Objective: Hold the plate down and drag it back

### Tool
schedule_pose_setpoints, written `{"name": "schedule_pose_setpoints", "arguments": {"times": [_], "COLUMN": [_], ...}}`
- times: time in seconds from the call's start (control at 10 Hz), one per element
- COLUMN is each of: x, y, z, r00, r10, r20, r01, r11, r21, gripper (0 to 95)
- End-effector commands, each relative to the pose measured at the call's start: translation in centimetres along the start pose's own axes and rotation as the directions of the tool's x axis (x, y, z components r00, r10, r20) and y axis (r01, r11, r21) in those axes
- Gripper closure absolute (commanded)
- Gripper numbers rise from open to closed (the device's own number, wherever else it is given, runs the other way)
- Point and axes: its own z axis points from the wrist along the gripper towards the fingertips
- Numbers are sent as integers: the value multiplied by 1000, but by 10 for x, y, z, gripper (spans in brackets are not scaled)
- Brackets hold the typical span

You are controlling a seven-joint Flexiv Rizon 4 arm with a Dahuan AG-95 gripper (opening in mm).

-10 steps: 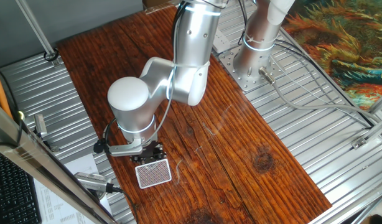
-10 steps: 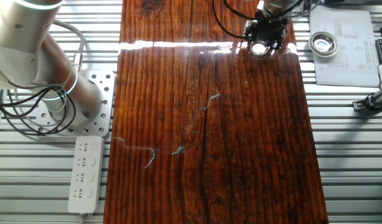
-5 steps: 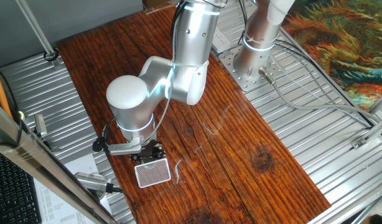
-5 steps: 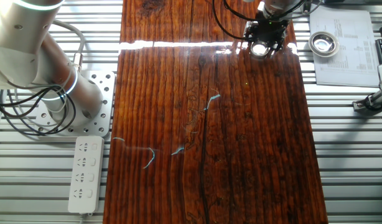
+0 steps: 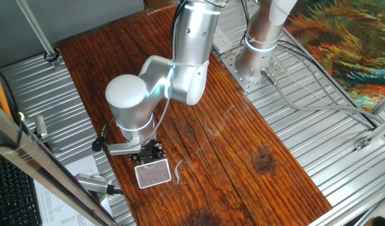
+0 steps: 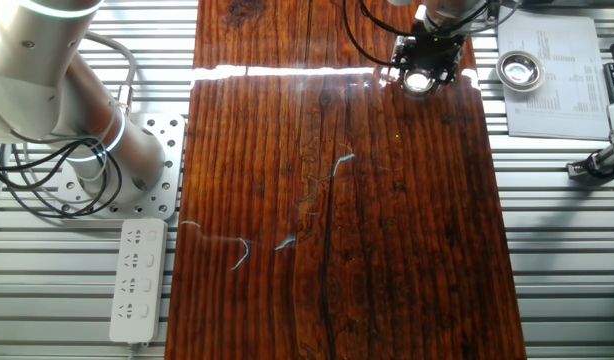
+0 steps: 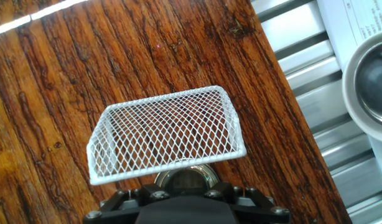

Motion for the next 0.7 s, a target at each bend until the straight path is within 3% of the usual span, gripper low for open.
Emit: {"name": "schedule_pose_setpoints", "arguments": {"times": [0.1,0.7], "x": [2,4], "y": [-1,-3], "z": [0,0], "r00": [1000,1000], "r10": [-1,-7], "r20": [-4,-6], "r01": [1,7], "r11": [1000,1000], "r21": [1,-1], "gripper": [950,950]}}
